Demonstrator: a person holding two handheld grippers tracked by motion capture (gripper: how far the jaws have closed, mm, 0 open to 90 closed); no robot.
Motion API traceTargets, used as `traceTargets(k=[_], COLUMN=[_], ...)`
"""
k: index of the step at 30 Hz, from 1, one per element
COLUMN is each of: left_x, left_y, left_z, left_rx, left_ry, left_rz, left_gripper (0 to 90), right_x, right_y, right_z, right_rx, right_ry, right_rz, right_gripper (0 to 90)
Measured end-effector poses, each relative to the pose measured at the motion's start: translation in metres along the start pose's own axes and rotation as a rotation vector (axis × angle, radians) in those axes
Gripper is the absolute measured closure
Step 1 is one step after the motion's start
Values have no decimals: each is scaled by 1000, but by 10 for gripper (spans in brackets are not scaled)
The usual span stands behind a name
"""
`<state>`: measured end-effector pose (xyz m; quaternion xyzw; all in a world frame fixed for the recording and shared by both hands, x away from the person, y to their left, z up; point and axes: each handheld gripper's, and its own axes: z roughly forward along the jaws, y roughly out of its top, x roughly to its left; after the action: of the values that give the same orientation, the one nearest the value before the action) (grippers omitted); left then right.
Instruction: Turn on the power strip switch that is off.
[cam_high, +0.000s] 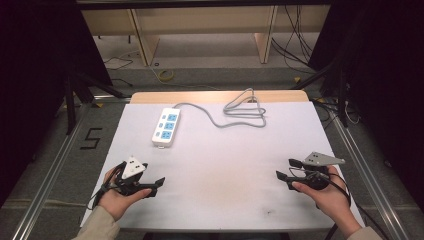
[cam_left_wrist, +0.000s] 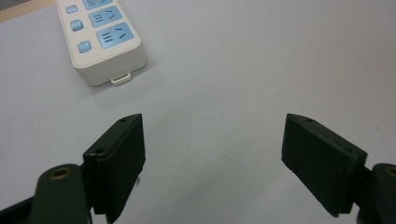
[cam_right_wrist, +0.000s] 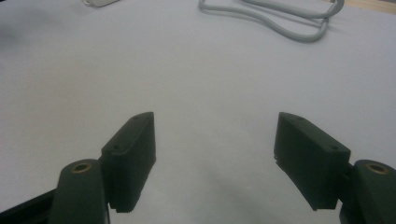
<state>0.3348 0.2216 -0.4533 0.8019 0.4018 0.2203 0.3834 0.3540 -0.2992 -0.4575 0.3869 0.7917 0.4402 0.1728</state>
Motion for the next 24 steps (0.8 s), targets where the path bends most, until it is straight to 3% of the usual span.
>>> traceTargets(k=[8, 9, 10, 11, 12, 13, 15, 17, 22, 24], left_x=[1, 2, 3, 4, 5, 6, 7, 9, 9, 8], left_y=[1, 1, 2, 3, 4, 5, 7, 10, 14, 16], left_z=[-2, -3, -3, -3, -3, -3, -3, -3, -1, -1], left_rx=[-12, -13, -16, -16, -17, -10, -5, -9, -18, -13], left_ry=[14, 22, 35, 42, 54, 66, 85, 99, 73, 74], left_rz=[4, 7, 7, 12, 17, 23, 28, 23, -5, 4], left_gripper=[274, 357, 357, 449, 630, 700, 752, 868, 896, 896], right_x=[3, 4, 4, 4, 4, 4, 4, 4, 5, 6], right_y=[0, 1, 1, 1, 1, 1, 1, 1, 1, 1], right_z=[-1, -1, -1, -1, 0, 0, 0, 1, 1, 1], right_rx=[-5, -5, -5, -6, -3, -1, -1, -1, -4, -5], right_ry=[-2, -1, -1, 0, 1, 2, 2, 3, 7, 8], right_rz=[-10, -13, -13, -13, -14, -14, -15, -15, -15, -16], right_gripper=[301, 303, 303, 303, 302, 303, 303, 302, 302, 303])
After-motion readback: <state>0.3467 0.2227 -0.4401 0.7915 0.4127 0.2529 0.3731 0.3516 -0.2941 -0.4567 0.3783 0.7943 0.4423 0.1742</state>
